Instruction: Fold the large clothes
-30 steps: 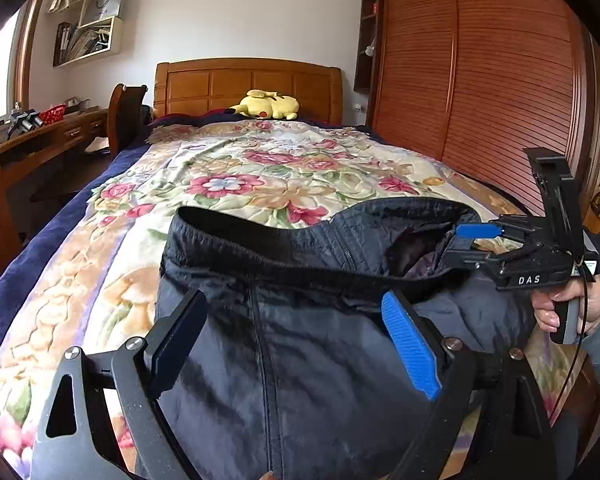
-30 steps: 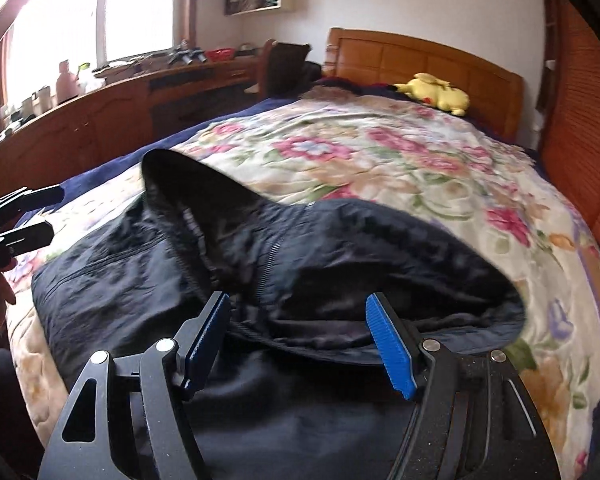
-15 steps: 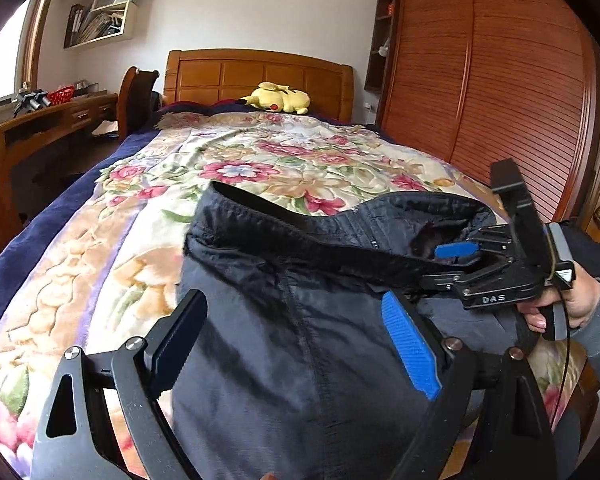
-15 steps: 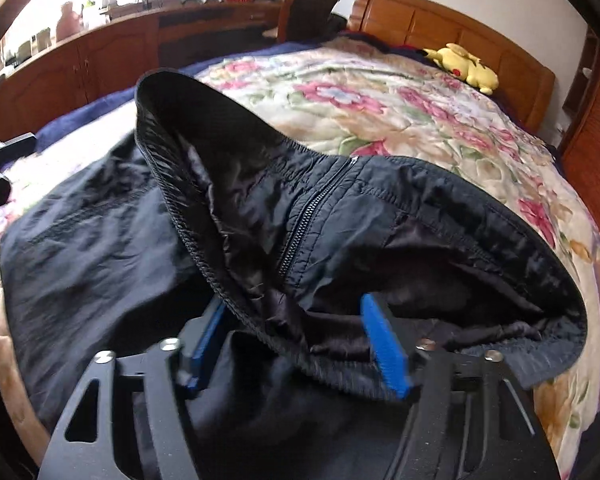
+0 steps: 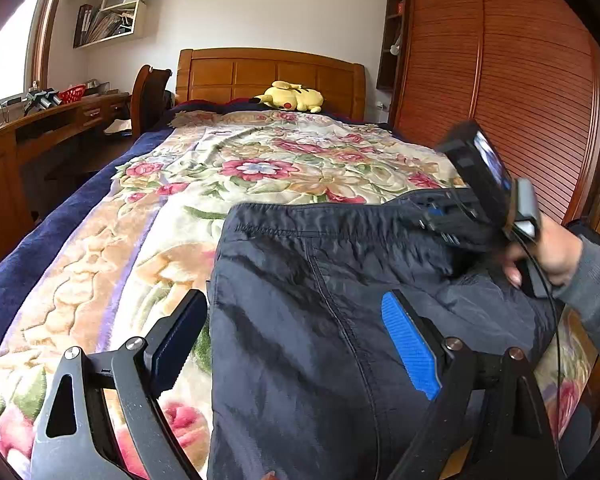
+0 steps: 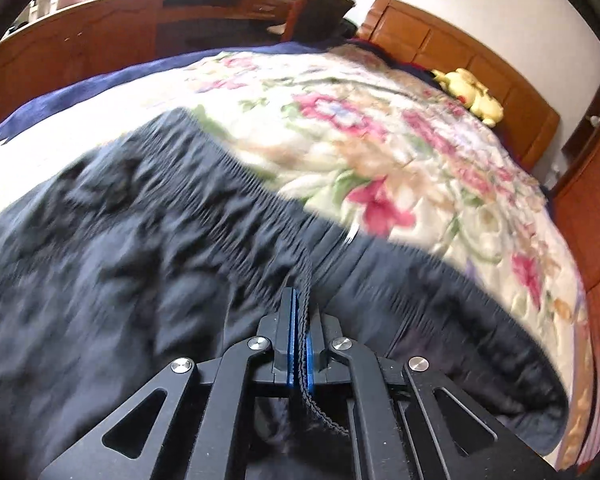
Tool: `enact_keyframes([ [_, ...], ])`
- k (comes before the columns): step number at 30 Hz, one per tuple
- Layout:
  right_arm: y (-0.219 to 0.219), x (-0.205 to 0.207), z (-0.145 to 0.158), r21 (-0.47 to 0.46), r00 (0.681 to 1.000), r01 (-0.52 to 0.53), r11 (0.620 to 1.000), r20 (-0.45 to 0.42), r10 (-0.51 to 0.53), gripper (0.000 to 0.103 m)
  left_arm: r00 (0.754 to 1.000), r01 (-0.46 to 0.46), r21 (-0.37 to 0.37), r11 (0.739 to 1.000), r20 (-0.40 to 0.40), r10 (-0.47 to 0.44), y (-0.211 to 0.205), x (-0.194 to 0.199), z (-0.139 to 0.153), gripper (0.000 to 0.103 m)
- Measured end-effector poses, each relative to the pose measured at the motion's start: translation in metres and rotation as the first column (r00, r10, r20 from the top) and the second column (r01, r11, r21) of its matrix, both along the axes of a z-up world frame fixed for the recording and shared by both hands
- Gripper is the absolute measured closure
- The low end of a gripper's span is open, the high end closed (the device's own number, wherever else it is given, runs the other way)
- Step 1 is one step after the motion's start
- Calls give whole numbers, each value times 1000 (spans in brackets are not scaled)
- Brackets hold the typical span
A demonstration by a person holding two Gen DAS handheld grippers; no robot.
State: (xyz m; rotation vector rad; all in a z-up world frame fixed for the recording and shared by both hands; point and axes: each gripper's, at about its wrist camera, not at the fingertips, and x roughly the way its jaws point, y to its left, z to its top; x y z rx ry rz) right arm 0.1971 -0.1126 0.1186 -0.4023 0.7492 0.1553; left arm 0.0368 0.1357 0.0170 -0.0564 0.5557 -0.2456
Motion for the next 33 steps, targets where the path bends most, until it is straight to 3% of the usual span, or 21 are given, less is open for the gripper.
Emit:
enact_keyframes([
  [6,14,31,10,-10,997,41,999,61,-40,100,1000,-1,14,1000,-13,1,-3,2,-5,13],
  [13,24,45,-8,-15,995,74,997,62,-73,99,1000,-3,13,1000,-18,3,0,4,-7,13],
  [15,17,48,-7,15,995,92,996,32,-93,79,1000,-1,13,1000,-21,2,-2,3,-7,13],
  [17,6,44,-2,66,995,100,993,17,-101,48,1000,2,14,1000,-23,-1,-3,2,-9,13],
  [18,-1,44,2,83,994,104,991,21,-106,46,1000,3,14,1000,-25,-3,-3,3,-9,13],
  [23,-40,21,32,135,980,162,978,94,-175,44,999,15,12,1000,-31,-15,-6,4,-11,13],
  [27,-82,8,44,150,947,274,950,133,-294,42,999,21,16,1000,-31,-21,-9,4,-11,13],
  [33,-142,18,-4,117,897,442,889,-38,-441,42,999,27,22,999,-35,-26,-13,5,-13,13],
])
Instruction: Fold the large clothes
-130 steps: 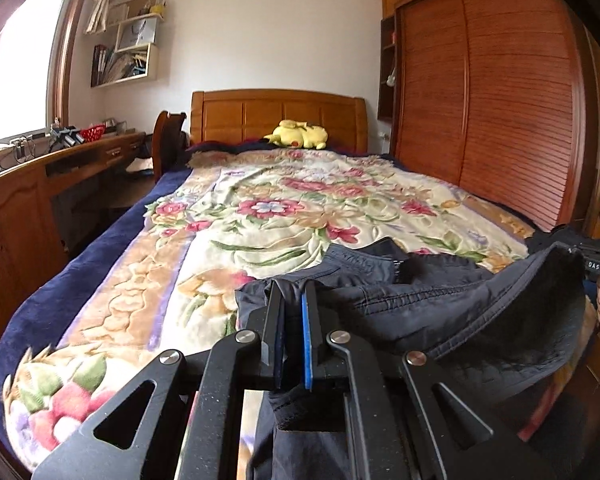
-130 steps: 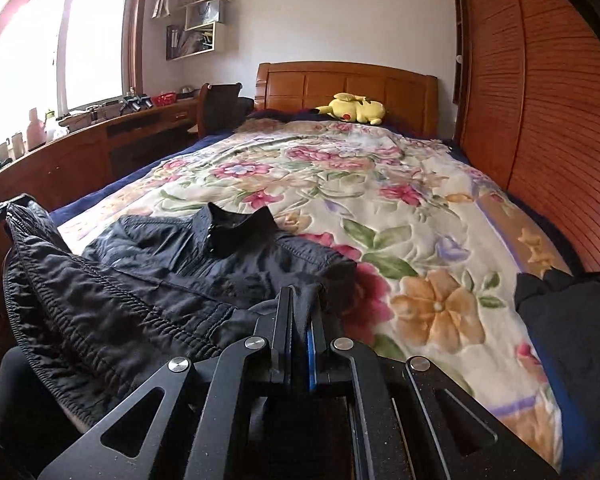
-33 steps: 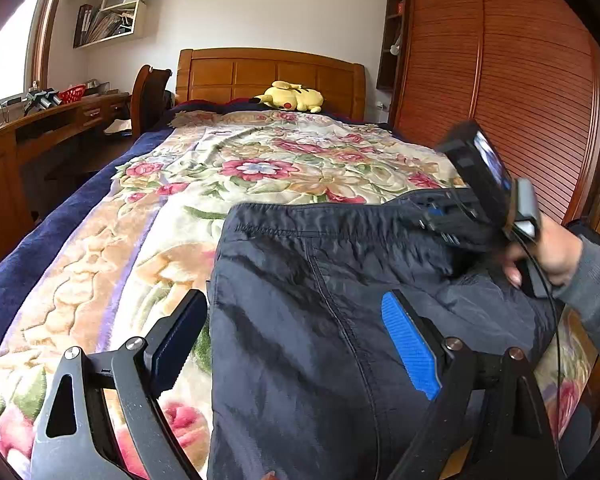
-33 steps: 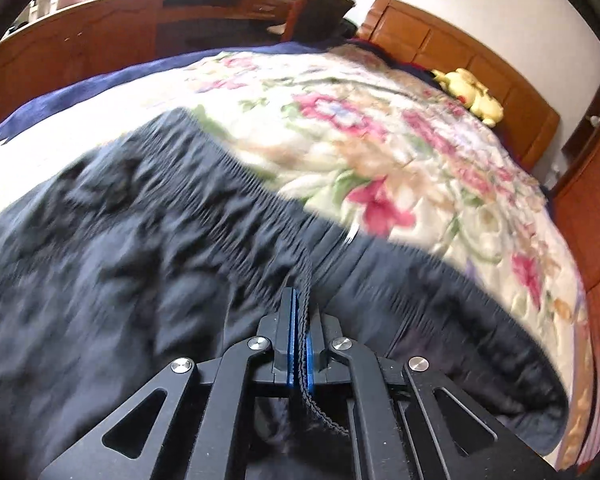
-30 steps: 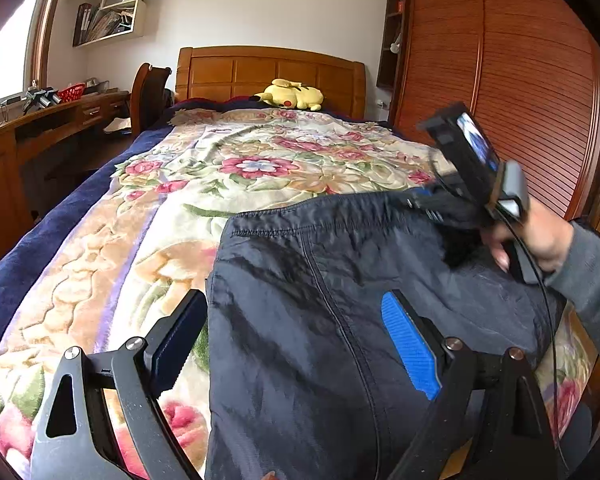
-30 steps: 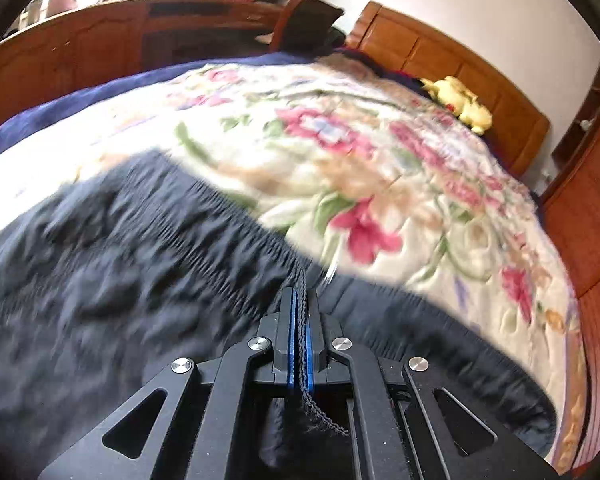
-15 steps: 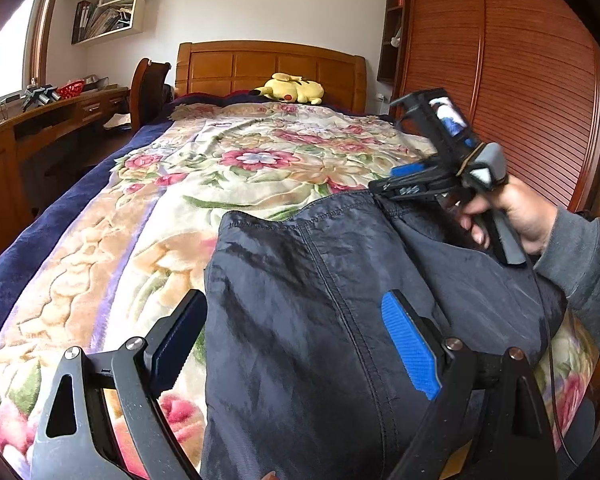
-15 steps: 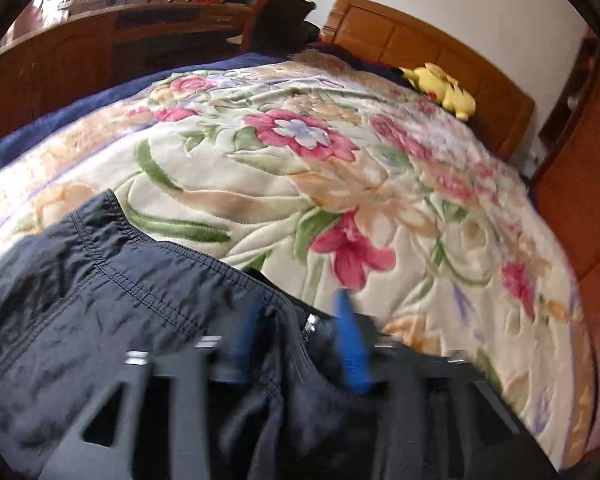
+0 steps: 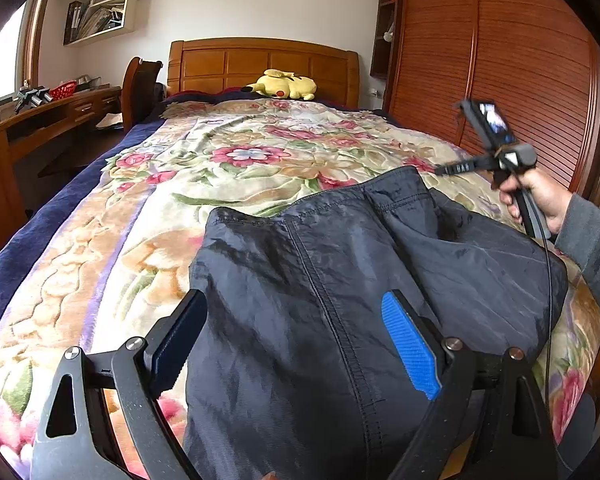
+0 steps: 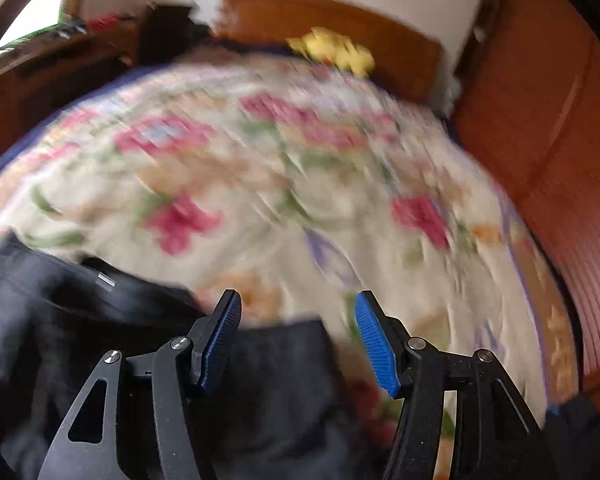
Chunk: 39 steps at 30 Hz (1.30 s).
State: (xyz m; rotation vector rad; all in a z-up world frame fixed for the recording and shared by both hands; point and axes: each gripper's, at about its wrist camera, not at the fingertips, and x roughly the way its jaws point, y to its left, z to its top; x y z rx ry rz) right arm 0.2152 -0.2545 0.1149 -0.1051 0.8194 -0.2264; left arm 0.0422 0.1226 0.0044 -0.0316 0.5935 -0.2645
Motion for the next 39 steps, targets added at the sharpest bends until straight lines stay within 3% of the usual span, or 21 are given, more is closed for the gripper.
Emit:
enact_keyframes([
  [5,-34,1,-37,153,997,49,987,-62,-40,42,1000,1,6,1000,-9,-1,-1,2,-3,13],
  [10,-43,6,-50,230,995,40,972,-94,-19,42,1000,1,7,1000,-19,-1,-2,6,-6,13],
  [15,-44,14,-52,197,993,-28,980,-108,50,76,1000,8,16,1000,-20,-8,-6,5,-8,13],
  [16,-43,14,-52,184,993,-41,982,-104,61,90,1000,10,17,1000,-21,-10,-6,5,-8,13],
  [17,-44,13,-49,163,994,-46,985,-90,61,93,1000,10,18,1000,-22,-10,-6,5,-8,13],
  [19,-51,8,-43,139,998,-39,990,-48,46,95,1000,10,19,1000,-23,-10,-6,5,-8,13],
  [22,-69,-2,-28,114,998,52,992,24,-55,96,1000,11,16,1000,-18,-11,-6,4,-7,13],
  [26,-79,-7,-20,92,991,117,989,50,-122,96,1000,14,12,1000,-13,-13,-6,2,-5,13],
  [34,-65,-13,-13,82,993,104,991,47,-108,96,1000,31,11,999,0,-31,-13,1,-2,13],
  [39,-46,-45,0,60,995,50,997,80,-55,90,999,34,9,999,11,-34,-16,-1,-1,13],
])
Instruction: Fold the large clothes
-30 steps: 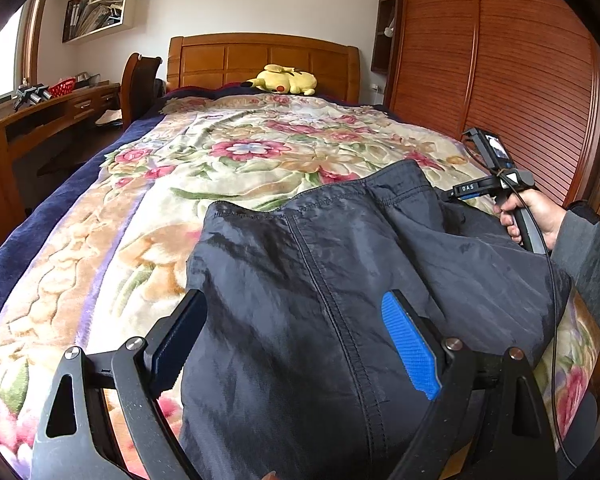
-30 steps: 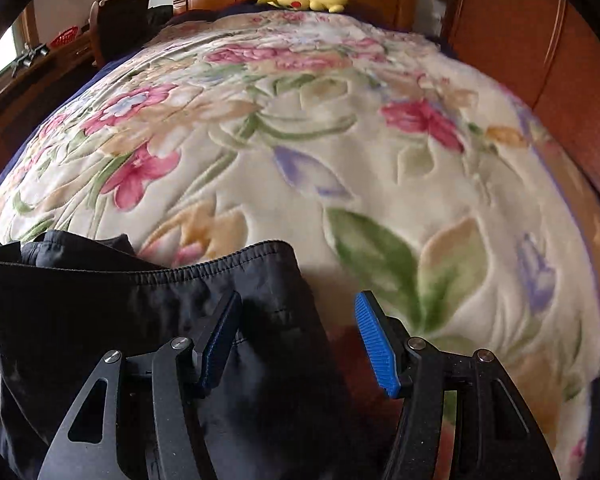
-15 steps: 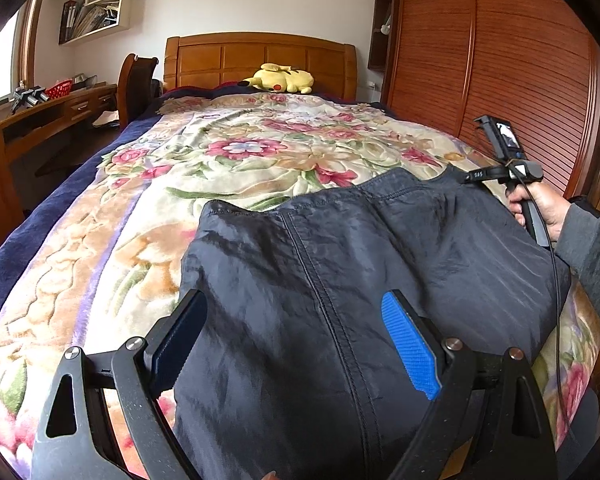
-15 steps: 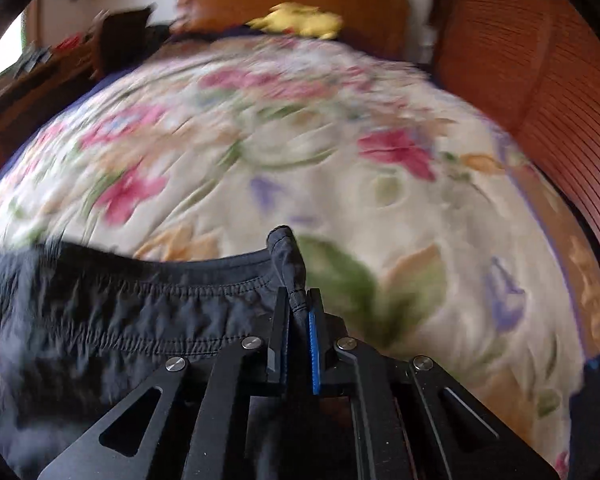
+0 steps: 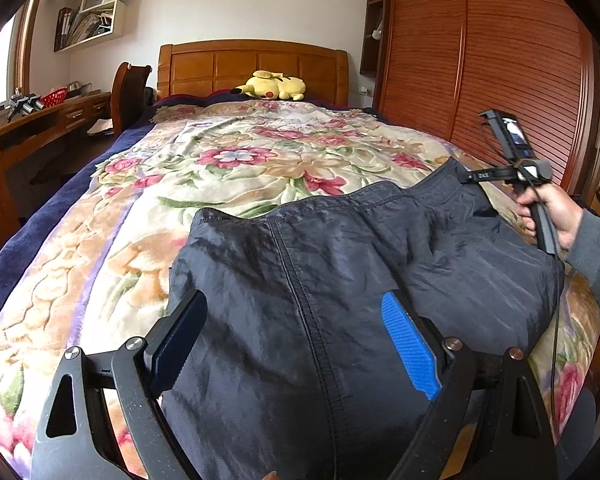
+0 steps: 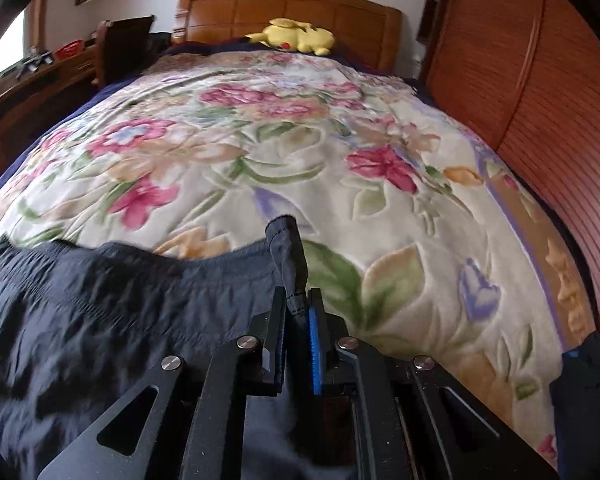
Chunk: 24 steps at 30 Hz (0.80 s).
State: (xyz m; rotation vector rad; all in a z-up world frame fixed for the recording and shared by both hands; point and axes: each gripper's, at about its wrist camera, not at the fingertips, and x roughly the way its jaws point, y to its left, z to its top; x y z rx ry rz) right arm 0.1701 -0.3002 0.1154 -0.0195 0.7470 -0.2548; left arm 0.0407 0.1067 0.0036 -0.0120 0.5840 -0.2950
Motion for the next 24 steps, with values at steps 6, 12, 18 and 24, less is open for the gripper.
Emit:
enact_keyframes([
  [6,7,-47,15,23,997,-6,1000,77,4,45,1000,5,0,1000,13,-5,-2,-7,3,13],
  [12,28,-104,1,20,996,-47,999,74,46,44,999,25,3,1000,29,-25,-10,-17,4,13],
  [18,43,-164,-8,30,992,-94,995,82,92,44,998,58,10,998,30,-58,-26,-24,5,13],
  [24,50,-205,-13,3,991,-102,995,82,101,44,995,93,12,996,24,-93,-43,-27,4,13],
])
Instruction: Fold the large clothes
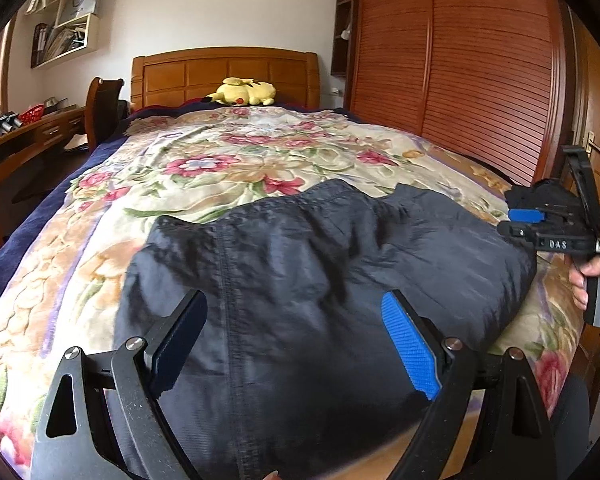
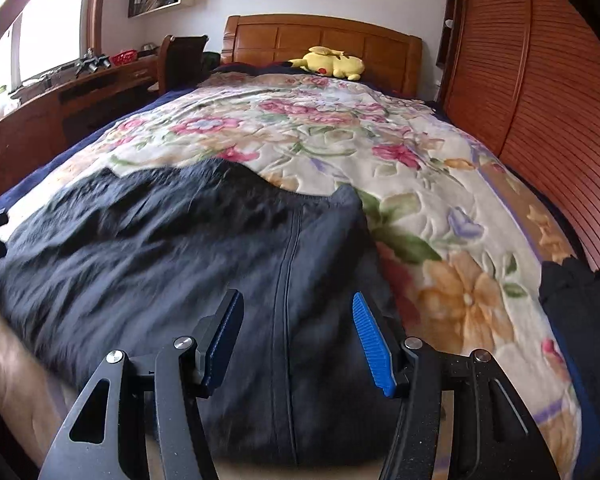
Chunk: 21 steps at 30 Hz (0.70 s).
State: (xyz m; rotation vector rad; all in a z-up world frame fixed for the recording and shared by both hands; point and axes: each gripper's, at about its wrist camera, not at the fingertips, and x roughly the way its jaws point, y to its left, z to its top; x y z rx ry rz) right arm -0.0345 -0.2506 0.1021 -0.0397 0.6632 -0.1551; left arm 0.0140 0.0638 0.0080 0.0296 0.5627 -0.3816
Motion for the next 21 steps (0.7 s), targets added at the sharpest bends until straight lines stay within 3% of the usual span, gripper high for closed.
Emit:
enact_keyframes([
  [14,-5,0,-32,13,997,67,998,-38,-66,19,997,73,34,997,-33,-72,-36,-1,-12,13],
  [21,-22,3,-49,149,997,75,986,-42,-69,12,995,86,50,995,-54,-83,-43,-3,-19,13],
])
